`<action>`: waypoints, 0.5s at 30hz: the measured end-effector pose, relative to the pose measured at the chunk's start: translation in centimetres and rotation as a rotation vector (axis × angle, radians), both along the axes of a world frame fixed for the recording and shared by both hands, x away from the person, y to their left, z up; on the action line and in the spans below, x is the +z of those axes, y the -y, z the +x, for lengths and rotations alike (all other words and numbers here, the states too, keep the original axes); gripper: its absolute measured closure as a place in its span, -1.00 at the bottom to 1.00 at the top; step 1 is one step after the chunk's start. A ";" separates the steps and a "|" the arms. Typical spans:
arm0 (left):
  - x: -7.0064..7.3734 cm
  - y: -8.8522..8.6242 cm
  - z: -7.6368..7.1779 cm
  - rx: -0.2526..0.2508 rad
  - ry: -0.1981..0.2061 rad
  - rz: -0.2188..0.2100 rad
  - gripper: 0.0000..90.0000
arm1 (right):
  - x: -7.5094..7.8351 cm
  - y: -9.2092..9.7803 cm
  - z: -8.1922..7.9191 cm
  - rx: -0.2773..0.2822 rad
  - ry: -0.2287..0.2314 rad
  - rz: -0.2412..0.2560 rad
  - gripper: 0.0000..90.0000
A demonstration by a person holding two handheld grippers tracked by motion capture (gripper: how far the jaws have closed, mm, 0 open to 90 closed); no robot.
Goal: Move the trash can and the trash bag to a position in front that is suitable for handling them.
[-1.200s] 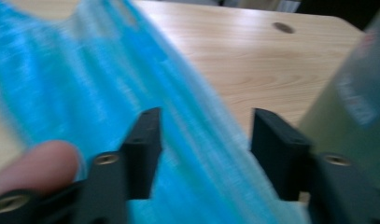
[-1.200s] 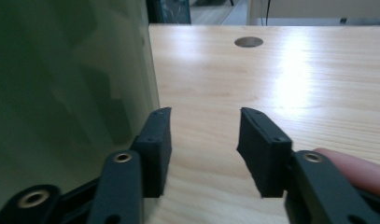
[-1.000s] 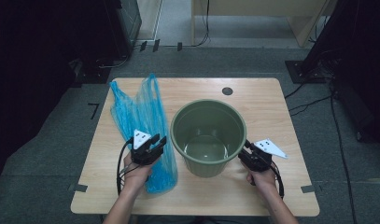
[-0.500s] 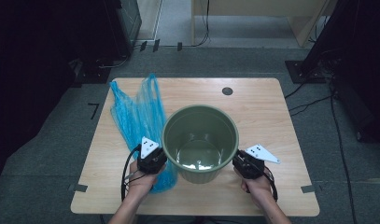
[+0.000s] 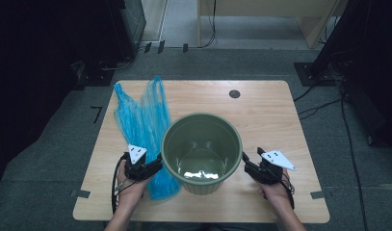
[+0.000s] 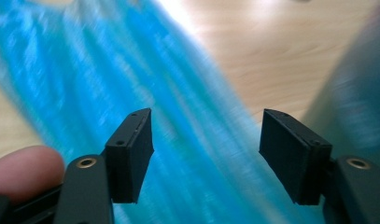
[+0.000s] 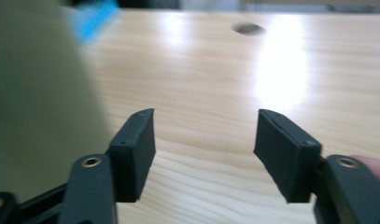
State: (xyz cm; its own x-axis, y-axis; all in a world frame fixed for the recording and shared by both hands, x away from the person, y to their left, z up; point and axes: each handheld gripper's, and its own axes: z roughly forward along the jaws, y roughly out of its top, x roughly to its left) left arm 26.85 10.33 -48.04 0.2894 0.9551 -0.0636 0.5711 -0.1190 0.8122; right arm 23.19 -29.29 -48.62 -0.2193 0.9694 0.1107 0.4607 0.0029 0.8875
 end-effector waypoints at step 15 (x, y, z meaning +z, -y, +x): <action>-2.8 -4.7 -0.7 -0.070 -0.154 0.118 -0.12 | -3.0 6.3 1.4 -0.198 -0.131 -0.087 -0.23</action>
